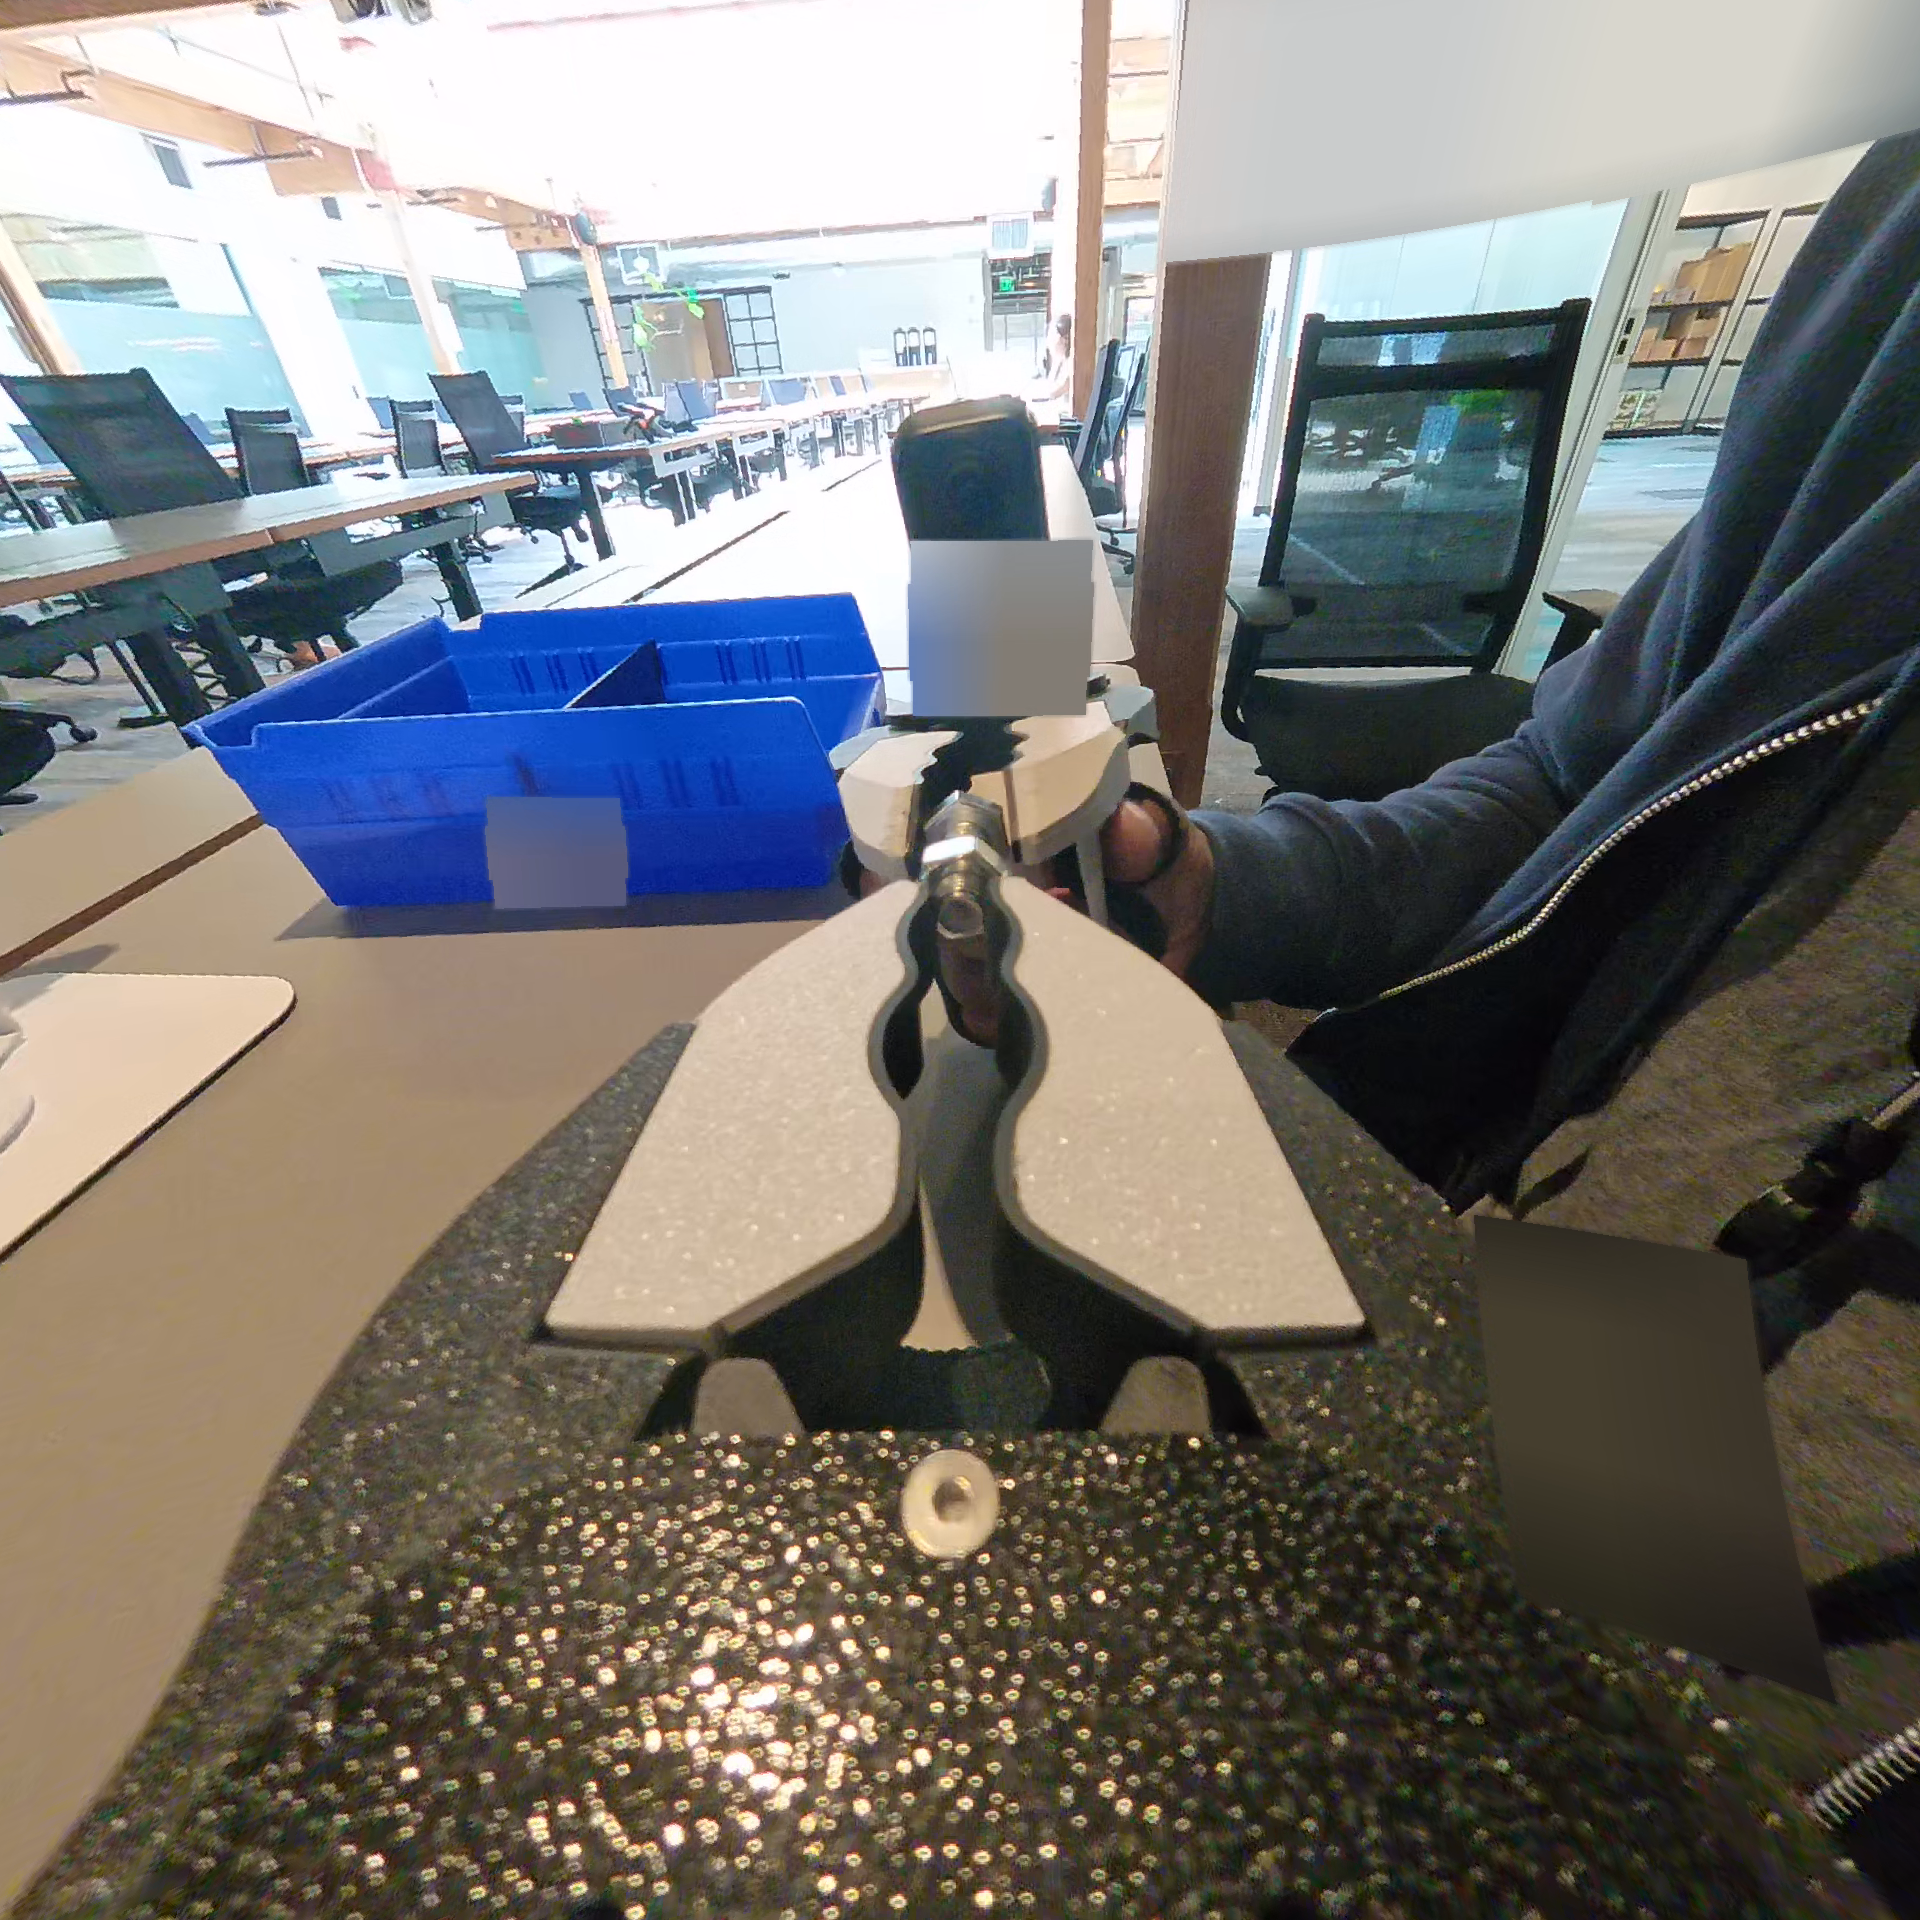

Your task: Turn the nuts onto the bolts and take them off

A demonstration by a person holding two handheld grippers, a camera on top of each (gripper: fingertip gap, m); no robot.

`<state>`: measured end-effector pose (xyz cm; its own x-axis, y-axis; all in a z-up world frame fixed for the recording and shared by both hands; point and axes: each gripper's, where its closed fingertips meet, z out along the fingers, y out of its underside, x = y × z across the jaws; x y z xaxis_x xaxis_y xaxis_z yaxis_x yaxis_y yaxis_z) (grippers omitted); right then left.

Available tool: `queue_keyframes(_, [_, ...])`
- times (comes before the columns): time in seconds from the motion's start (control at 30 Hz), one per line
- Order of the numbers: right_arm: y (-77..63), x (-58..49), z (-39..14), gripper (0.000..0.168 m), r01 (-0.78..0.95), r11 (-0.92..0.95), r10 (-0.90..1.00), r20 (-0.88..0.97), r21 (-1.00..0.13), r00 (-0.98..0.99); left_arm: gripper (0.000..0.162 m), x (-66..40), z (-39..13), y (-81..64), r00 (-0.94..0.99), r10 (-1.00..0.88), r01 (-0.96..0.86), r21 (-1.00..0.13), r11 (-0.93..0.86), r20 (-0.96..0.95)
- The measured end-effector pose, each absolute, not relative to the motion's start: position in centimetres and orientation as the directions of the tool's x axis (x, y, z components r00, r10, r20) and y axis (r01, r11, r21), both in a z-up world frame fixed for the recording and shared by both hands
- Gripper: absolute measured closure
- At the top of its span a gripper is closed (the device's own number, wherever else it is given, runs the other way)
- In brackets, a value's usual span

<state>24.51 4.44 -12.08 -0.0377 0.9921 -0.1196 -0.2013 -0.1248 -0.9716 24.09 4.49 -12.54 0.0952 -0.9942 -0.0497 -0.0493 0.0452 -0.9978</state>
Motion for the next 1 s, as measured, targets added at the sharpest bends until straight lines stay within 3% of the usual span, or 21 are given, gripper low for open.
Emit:
queue_keyframes(0.4, [4.5,24.5,-12.2,0.151,-0.185,-0.103,0.995,-0.102,-0.977,-0.015,0.153,24.1,-12.7,4.4,0.103,-0.985,-0.062,-0.989,0.132,-0.138])
queue_keyframes(0.53, [4.4,24.6,-12.0,0.151,-0.206,-0.132,0.991,-0.126,-0.969,-0.044,0.135,23.8,-12.1,4.3,0.15,-0.943,-0.049,-0.955,0.292,-0.296])
queue_keyframes(0.77, [3.6,24.2,-12.1,0.151,-0.19,-0.139,0.988,-0.122,-0.972,-0.097,0.133,24.2,-12.7,3.7,0.147,-0.872,-0.118,-0.884,0.452,-0.466])
queue_keyframes(1.0, [3.3,24.0,-12.2,0.151,-0.175,-0.116,0.99,-0.101,-0.978,-0.094,0.145,24.5,-12.7,3.4,0.121,-0.901,-0.101,-0.908,0.406,-0.417])
